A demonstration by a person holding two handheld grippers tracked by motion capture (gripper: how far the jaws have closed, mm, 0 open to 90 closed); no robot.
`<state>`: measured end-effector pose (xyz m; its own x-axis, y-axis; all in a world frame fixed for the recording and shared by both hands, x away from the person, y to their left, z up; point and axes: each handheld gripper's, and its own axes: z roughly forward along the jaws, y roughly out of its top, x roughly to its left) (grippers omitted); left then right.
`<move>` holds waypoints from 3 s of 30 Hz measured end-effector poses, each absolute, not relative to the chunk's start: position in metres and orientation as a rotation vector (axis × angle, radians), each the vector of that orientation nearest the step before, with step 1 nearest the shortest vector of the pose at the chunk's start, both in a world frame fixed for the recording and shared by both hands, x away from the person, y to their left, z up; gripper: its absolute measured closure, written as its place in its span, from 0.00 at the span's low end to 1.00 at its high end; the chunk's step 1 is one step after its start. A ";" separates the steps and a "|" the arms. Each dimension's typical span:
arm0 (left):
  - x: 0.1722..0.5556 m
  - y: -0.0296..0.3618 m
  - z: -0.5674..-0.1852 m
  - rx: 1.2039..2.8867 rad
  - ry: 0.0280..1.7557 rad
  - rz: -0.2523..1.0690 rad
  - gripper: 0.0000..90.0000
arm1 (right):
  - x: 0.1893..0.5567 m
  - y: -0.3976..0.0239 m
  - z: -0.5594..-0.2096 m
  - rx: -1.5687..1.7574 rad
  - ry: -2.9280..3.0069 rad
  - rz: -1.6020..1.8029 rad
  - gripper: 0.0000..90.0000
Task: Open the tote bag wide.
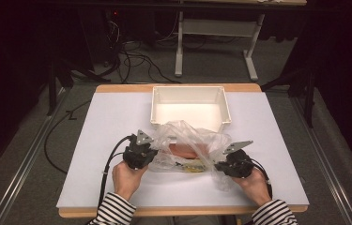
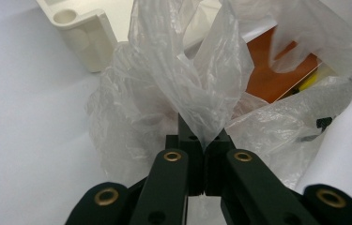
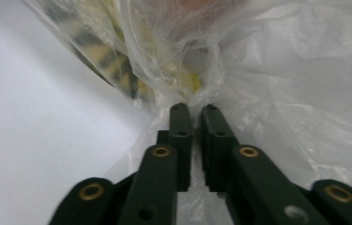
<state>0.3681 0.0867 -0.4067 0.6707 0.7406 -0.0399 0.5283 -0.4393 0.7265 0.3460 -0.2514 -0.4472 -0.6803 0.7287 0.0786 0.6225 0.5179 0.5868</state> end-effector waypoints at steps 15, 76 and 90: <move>0.367 0.091 -0.406 2.151 0.963 0.357 1.00 | 0.353 -0.296 -0.402 1.296 2.380 1.168 0.98; 0.375 0.091 -0.409 2.115 1.020 0.282 1.00 | 0.345 -0.264 -0.363 1.117 2.458 1.157 0.94; 0.372 0.109 -0.417 2.136 1.068 0.336 1.00 | 0.400 -0.234 -0.420 1.238 2.530 0.774 0.94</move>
